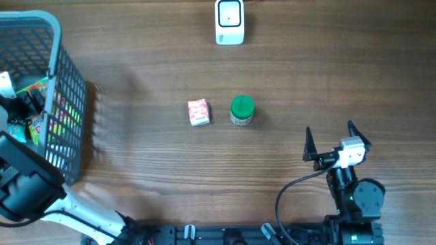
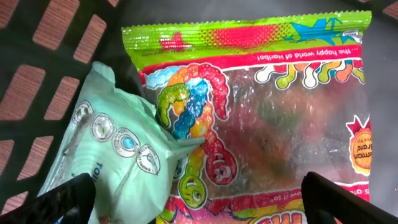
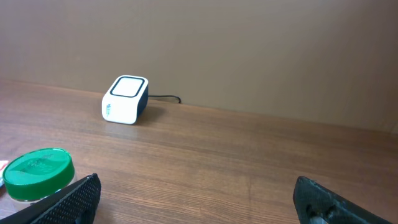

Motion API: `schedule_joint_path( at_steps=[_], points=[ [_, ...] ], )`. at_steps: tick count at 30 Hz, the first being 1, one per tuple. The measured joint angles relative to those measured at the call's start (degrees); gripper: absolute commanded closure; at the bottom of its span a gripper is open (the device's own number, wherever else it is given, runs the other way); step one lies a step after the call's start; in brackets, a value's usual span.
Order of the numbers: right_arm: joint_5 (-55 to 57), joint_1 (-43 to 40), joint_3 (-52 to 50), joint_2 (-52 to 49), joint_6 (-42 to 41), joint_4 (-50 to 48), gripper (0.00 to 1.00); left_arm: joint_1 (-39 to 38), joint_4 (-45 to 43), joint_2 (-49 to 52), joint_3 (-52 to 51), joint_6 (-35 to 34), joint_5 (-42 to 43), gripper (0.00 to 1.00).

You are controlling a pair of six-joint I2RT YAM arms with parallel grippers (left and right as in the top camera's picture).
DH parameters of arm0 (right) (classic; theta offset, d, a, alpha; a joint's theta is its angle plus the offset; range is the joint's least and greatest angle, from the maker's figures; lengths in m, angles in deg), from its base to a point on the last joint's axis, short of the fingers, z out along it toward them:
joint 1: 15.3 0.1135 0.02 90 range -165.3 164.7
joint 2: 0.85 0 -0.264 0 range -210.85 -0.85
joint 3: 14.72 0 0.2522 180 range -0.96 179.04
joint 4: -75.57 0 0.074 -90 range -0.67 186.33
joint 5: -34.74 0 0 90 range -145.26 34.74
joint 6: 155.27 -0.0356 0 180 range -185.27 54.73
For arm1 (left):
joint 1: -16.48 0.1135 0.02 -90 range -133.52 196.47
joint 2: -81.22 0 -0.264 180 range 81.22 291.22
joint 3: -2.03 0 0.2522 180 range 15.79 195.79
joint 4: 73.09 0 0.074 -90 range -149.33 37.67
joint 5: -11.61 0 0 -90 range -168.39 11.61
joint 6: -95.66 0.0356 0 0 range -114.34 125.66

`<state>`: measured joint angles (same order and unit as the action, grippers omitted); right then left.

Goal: Scan the item barcode
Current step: 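Return the left gripper to the basket and grasp the mint-green wipes pack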

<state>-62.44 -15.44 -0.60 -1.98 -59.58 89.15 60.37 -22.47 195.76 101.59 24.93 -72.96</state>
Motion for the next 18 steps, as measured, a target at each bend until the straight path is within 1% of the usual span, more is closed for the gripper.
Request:
schedule_joint_path(
  at_steps=[2, 6, 8, 11, 14, 16, 18],
  points=[
    [0.0, 0.0, 0.0, 0.0, 0.0, 0.0, 0.0, 0.0, -0.2, 0.0, 0.0, -1.0, -3.5, 0.0],
    [0.0, 0.0, 0.0, 0.0, 0.0, 0.0, 0.0, 0.0, -2.0, 0.0, 0.0, -5.1, -15.9, 0.0],
    [0.0, 0.0, 0.0, 0.0, 0.0, 0.0, 0.0, 0.0, -2.1, 0.0, 0.0, -6.3, -19.2, 0.0],
    [0.0, 0.0, 0.0, 0.0, 0.0, 0.0, 0.0, -0.2, -2.6, 0.0, 0.0, -7.0, -21.6, 0.0],
    [0.0, 0.0, 0.0, 0.0, 0.0, 0.0, 0.0, -0.2, -2.8, 0.0, 0.0, -7.0, -21.9, 0.0],
    [0.0, 0.0, 0.0, 0.0, 0.0, 0.0, 0.0, -0.2, -2.8, 0.0, 0.0, -7.0, -21.9, 0.05],
    [0.0, 0.0, 0.0, 0.0, 0.0, 0.0, 0.0, -0.2, -2.9, 0.2, 0.0, -7.0, -21.9, 0.07]
  ],
)
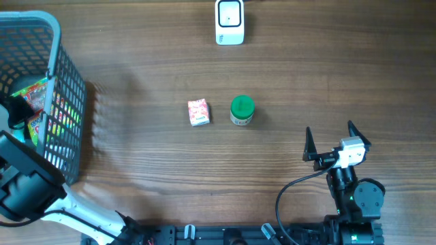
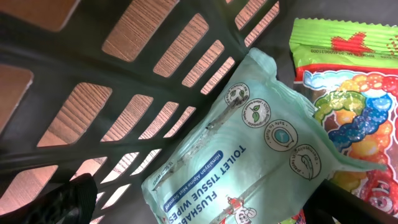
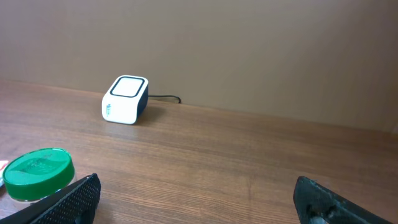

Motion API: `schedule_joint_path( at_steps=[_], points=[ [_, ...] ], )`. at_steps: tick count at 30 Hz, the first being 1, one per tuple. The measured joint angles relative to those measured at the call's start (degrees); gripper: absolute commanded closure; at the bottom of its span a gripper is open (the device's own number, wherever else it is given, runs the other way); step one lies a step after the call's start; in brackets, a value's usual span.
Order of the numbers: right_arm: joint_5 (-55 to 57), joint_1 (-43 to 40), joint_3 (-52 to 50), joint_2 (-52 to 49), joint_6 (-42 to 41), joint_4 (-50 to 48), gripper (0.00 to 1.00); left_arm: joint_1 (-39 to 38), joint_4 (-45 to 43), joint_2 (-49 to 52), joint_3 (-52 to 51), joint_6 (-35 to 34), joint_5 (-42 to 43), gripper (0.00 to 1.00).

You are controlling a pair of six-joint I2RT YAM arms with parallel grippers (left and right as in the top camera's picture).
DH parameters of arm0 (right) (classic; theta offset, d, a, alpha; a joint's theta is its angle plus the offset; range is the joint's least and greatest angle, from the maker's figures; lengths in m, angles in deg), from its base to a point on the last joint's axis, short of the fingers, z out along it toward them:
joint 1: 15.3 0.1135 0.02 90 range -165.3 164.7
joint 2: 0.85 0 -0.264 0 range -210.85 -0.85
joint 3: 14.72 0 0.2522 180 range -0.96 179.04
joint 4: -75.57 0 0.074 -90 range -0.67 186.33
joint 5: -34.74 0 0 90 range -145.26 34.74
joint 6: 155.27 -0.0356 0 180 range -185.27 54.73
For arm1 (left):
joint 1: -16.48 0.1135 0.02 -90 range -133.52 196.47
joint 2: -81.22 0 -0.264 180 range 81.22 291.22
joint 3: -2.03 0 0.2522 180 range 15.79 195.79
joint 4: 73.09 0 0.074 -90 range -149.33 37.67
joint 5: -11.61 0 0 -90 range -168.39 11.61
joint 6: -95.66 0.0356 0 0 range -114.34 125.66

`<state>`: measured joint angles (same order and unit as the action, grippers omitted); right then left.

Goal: Scan the item barcode
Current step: 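Return the left gripper to the basket and grasp the mint-green wipes pack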

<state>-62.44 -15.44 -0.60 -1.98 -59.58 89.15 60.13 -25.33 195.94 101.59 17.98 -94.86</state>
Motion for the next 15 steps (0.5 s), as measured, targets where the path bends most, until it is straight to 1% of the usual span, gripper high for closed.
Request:
schedule_joint_path(
  at_steps=[3, 7, 8, 10, 12, 13, 14, 15],
  points=[
    [0.0, 0.0, 0.0, 0.0, 0.0, 0.0, 0.0, 0.0, 0.1, 1.3, 0.0, -0.1, 0.6, 0.09],
    [0.0, 0.0, 0.0, 0.0, 0.0, 0.0, 0.0, 0.0, 0.0, 3.5, 0.2, -0.7, 1.4, 0.21],
    [0.0, 0.0, 0.0, 0.0, 0.0, 0.0, 0.0, 0.0, 0.0, 3.7, 0.4, -0.7, 1.6, 0.28],
    [0.0, 0.0, 0.0, 0.0, 0.0, 0.0, 0.0, 0.0, 0.0, 4.1, 0.7, -0.8, 2.0, 0.49],
    [0.0, 0.0, 0.0, 0.0, 0.0, 0.0, 0.0, 0.0, -0.2, 4.4, 0.7, -0.6, 1.9, 0.78],
    [0.0, 0.0, 0.0, 0.0, 0.0, 0.0, 0.0, 0.0, -0.2, 4.6, 0.7, -0.5, 1.7, 0.89],
    [0.0, 0.0, 0.0, 0.0, 0.0, 0.0, 0.0, 0.0, -0.4, 4.7, 0.7, -0.4, 1.7, 0.95],
    [0.0, 0.0, 0.0, 0.0, 0.0, 0.0, 0.0, 0.0, -0.6, 4.7, 0.7, -0.2, 1.4, 0.96]
  ],
)
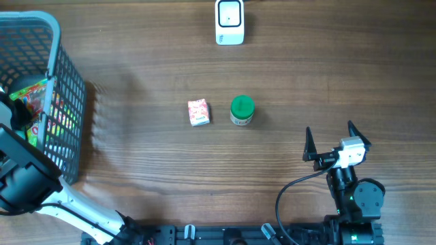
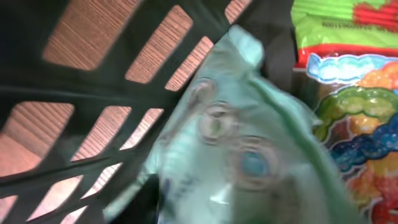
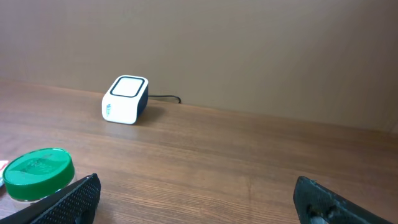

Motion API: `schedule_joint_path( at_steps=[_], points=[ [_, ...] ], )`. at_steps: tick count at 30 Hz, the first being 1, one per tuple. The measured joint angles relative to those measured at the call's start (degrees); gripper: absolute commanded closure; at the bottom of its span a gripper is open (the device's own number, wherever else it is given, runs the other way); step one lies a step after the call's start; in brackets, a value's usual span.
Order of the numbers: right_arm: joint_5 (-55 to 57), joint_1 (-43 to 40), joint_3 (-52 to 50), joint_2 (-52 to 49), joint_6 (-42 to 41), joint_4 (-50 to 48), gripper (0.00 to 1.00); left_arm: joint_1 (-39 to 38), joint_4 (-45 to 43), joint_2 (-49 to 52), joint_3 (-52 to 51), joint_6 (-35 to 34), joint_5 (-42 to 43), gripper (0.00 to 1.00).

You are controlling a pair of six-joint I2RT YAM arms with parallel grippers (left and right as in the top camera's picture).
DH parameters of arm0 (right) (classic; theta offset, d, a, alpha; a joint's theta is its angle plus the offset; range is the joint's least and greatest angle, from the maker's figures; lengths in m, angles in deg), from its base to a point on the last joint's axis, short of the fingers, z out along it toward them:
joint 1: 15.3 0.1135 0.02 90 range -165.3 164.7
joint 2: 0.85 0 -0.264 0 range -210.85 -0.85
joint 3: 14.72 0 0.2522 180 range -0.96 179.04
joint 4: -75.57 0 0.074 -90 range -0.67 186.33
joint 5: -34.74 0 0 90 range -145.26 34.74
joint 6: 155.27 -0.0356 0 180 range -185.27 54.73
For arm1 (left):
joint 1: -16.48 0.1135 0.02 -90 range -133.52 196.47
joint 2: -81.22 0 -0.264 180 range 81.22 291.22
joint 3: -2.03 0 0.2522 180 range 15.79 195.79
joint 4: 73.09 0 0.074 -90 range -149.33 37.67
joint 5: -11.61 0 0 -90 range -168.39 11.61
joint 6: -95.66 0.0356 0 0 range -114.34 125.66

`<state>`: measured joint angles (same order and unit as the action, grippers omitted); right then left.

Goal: Scan the item barcode
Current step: 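Return the left gripper to the basket and grasp the mint-green wipes pack, then carry the wipes pack past the scanner and place it left of the box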

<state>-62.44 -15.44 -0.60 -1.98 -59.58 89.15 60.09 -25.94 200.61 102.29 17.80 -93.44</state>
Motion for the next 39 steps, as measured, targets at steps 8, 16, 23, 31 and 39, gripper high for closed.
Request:
schedule_joint_path(
  at_steps=[8, 16, 23, 31, 39],
  points=[
    [0.0, 0.0, 0.0, 0.0, 0.0, 0.0, 0.0, -1.4, 0.1, -0.2, 0.5, 0.4, -1.7, 0.96],
    [0.0, 0.0, 0.0, 0.0, 0.0, 0.0, 0.0, -9.4, 0.8, -8.6, -0.9, -0.1, 0.0, 0.96],
    [0.0, 0.0, 0.0, 0.0, 0.0, 0.0, 0.0, -16.2, 0.6, -32.1, -0.9, -9.6, 1.0, 0.96],
    [0.0, 0.0, 0.0, 0.0, 0.0, 0.0, 0.0, -23.6, 6.8, -44.8, -0.5, -26.0, 31.1, 0.96],
    [0.0, 0.0, 0.0, 0.0, 0.0, 0.0, 0.0, -46.1, 25.0, -29.9, -0.5, -16.7, 46.6, 0.96]
  ],
)
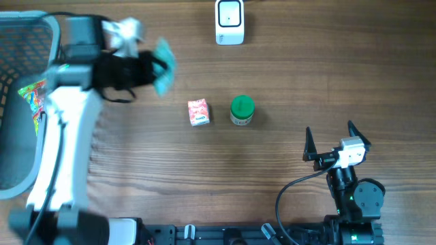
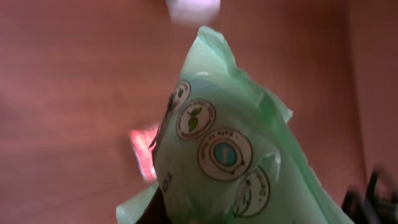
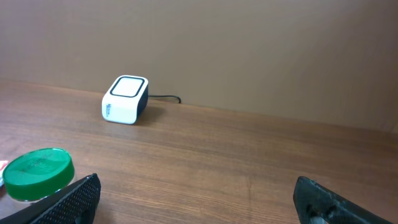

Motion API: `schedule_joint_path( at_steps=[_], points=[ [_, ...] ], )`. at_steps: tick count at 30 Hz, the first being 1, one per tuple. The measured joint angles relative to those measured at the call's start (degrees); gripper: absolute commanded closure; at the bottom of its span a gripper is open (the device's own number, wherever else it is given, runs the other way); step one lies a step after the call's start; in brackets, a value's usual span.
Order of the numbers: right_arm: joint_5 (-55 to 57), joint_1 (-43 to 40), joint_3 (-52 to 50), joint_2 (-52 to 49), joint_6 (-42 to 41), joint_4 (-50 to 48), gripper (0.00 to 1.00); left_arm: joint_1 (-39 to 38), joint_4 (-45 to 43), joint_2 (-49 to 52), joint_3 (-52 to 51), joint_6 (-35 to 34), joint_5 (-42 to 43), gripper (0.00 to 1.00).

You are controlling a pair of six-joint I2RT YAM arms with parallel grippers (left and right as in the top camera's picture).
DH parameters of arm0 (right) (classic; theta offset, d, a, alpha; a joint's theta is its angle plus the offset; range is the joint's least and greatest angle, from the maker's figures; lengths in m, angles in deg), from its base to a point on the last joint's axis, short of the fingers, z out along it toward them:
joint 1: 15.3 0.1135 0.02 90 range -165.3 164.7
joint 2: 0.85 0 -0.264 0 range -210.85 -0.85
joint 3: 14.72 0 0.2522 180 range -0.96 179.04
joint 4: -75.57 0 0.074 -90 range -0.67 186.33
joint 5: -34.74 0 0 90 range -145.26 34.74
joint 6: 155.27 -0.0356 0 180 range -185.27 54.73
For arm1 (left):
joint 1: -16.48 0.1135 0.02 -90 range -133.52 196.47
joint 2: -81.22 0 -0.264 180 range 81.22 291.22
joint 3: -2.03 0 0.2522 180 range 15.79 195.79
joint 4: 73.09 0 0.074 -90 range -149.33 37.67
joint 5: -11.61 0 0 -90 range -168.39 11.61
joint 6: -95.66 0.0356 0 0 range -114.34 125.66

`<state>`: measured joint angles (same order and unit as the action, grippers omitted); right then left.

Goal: Scan the item barcode
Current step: 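Carry the wipes pack past the scanner and place it left of the box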

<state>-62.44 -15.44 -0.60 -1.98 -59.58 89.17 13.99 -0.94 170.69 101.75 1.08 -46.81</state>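
A mint-green pack of toilet tissue wipes [image 1: 163, 67] hangs in the air left of the table's middle, and it fills the left wrist view [image 2: 236, 149]. My left gripper [image 1: 144, 69] is shut on it, its fingers hidden behind the pack. The white barcode scanner [image 1: 229, 22] stands at the far edge, also seen as a white blur [image 2: 193, 9] and as a small box [image 3: 125, 99]. My right gripper [image 1: 332, 144] rests open at the near right, holding nothing.
A grey basket [image 1: 37, 102] with a gummy-candy bag [image 1: 33, 92] stands at the left. A small pink box [image 1: 198, 112] and a green-lidded jar [image 1: 242, 110] sit mid-table. The jar's lid [image 3: 37, 173] shows at the right wrist view's left edge.
My left gripper was down in the basket against the wipes pack. Now it holds the pack in the air outside the basket, over the table left of the pink box. The right arm is unmoved.
First my left gripper hung open in the basket over the candy bag and the wipes pack. It then stood over the wipes pack, then pressed close onto it. Now the pack is out of the basket, gripped above the table. The right gripper stayed open throughout.
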Motion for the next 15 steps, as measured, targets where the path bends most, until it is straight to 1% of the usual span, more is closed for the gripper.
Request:
schedule_joint_path(
  at_steps=[2, 3, 6, 8, 10, 13, 14, 15],
  points=[
    [0.0, 0.0, 0.0, 0.0, 0.0, 0.0, 0.0, -3.6, 3.2, 3.8, -0.1, 2.3, -0.9, 0.96],
    [0.0, 0.0, 0.0, 0.0, 0.0, 0.0, 0.0, -6.5, 4.6, 7.1, -0.1, 3.3, -2.8, 0.96],
    [0.0, 0.0, 0.0, 0.0, 0.0, 0.0, 0.0, -10.4, 6.5, 13.8, -0.1, 1.9, -9.8, 0.96],
    [0.0, 0.0, 0.0, 0.0, 0.0, 0.0, 0.0, -11.6, 6.8, 17.4, -0.2, -1.4, -15.5, 0.96],
    [0.0, 0.0, 0.0, 0.0, 0.0, 0.0, 0.0, -12.4, 6.7, 20.2, -0.7, -6.8, -22.0, 0.96],
    [0.0, 0.0, 0.0, 0.0, 0.0, 0.0, 0.0, -12.9, 6.1, 22.3, -1.9, -14.1, -29.0, 0.95],
    [0.0, 0.0, 0.0, 0.0, 0.0, 0.0, 0.0, -12.9, 5.2, 22.7, -2.7, -16.3, -30.7, 0.83],
    [0.0, 0.0, 0.0, 0.0, 0.0, 0.0, 0.0, -12.9, 4.7, 23.0, -3.4, -18.1, -32.1, 0.81]
  ],
)
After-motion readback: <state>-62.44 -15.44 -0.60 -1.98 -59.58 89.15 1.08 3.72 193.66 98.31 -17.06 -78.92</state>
